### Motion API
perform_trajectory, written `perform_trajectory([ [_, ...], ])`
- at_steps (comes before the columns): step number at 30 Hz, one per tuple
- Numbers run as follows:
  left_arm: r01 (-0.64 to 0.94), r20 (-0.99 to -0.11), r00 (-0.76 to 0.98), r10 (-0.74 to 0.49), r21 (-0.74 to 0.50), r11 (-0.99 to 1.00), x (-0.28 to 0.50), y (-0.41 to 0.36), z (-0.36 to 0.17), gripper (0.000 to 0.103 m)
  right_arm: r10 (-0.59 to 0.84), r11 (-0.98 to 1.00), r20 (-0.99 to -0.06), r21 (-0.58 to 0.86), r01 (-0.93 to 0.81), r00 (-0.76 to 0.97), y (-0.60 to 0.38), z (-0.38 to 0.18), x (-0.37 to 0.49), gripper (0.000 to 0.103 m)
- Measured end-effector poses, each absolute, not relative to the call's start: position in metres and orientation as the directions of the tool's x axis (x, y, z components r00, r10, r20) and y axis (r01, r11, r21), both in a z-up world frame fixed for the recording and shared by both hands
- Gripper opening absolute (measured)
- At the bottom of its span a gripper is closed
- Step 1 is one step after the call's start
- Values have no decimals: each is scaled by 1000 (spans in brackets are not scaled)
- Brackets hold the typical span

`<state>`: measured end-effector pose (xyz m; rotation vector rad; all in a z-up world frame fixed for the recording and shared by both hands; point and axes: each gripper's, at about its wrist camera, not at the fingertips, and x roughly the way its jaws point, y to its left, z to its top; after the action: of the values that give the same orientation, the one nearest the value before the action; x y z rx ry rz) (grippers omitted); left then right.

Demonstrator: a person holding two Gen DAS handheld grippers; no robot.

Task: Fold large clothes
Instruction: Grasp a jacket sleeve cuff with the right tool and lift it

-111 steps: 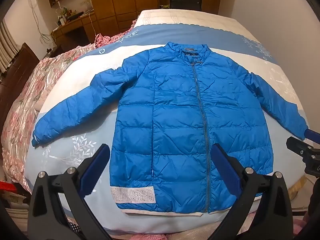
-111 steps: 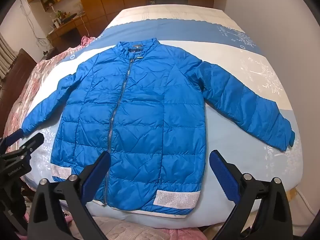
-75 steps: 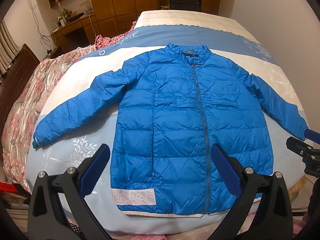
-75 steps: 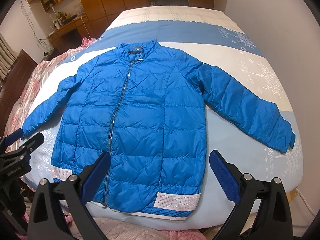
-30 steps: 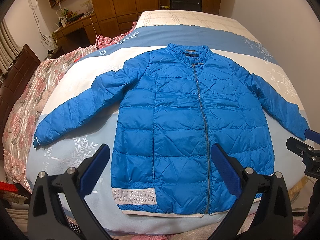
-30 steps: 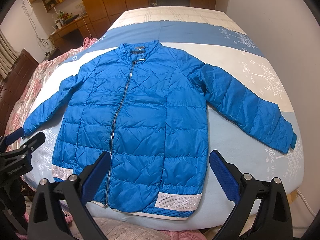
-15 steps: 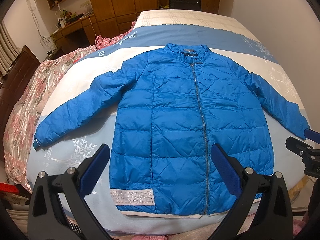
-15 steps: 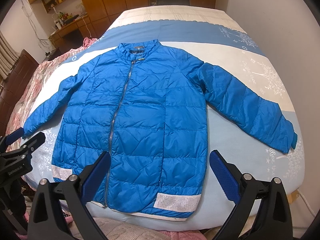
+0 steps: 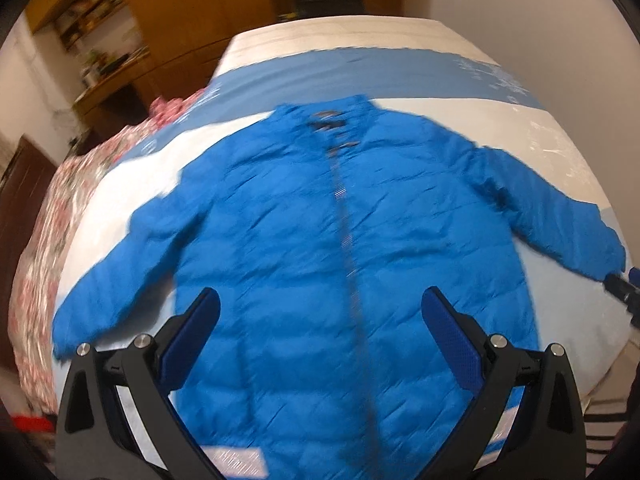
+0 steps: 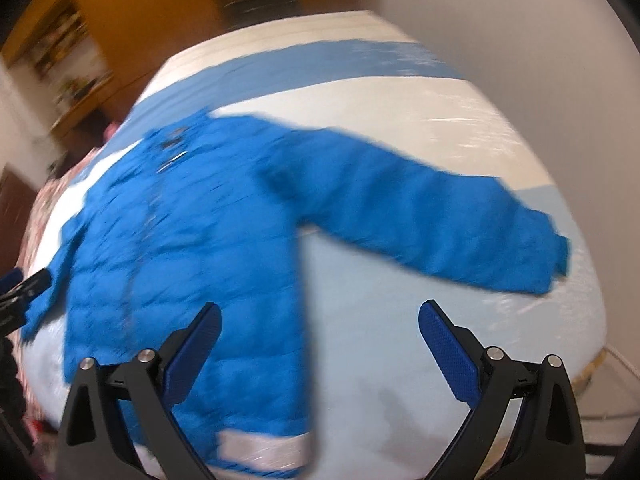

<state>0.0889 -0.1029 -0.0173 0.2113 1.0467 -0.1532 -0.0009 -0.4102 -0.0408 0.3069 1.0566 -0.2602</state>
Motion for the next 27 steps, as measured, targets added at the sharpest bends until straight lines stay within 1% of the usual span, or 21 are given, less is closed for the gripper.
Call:
perform_trajectory([
  [3,279,-867,495,-61,92,956,109,-146,-20,100,-51,878,-881,185,442,470,-480,-45,-5,99],
  [6,347,-865,487,-119,67,935,130,-201,-25,100,-56,843,-887,204,498,458,-545,-53,-7,99],
  [9,397,-869,467,-164,40,917,144,-248,-31,100,-11,829,-893,244,503,451,-595,-67,-6,98],
  [13,460,-875,432,-221,3,888,161,-314,-49,100,60,804,-914,283,523,402,-660,-102,-7,95],
  [17,467,-895,387,-221,-16,884,178,-352,-77,100,121,755,-917,334,565,381,-707,-137,-13,94],
  [19,463,-908,365,-207,-15,886,184,-365,-91,100,157,744,-911,364,561,382,-719,-149,-14,91],
  [21,462,-922,341,-184,-6,887,190,-378,-109,100,175,753,-915,363,549,364,-723,-160,-14,91],
  [23,466,-930,323,-177,-6,885,193,-385,-121,100,196,760,-914,371,533,355,-722,-169,-12,88],
  [25,466,-939,302,-165,-6,885,196,-390,-135,100,229,757,-910,389,524,345,-721,-178,-8,81],
  [26,464,-943,290,-161,-8,886,198,-390,-141,100,230,758,-914,383,528,334,-721,-181,-7,74],
  [27,458,-950,273,-153,-11,889,201,-391,-149,100,218,763,-921,368,532,323,-720,-185,-7,69],
])
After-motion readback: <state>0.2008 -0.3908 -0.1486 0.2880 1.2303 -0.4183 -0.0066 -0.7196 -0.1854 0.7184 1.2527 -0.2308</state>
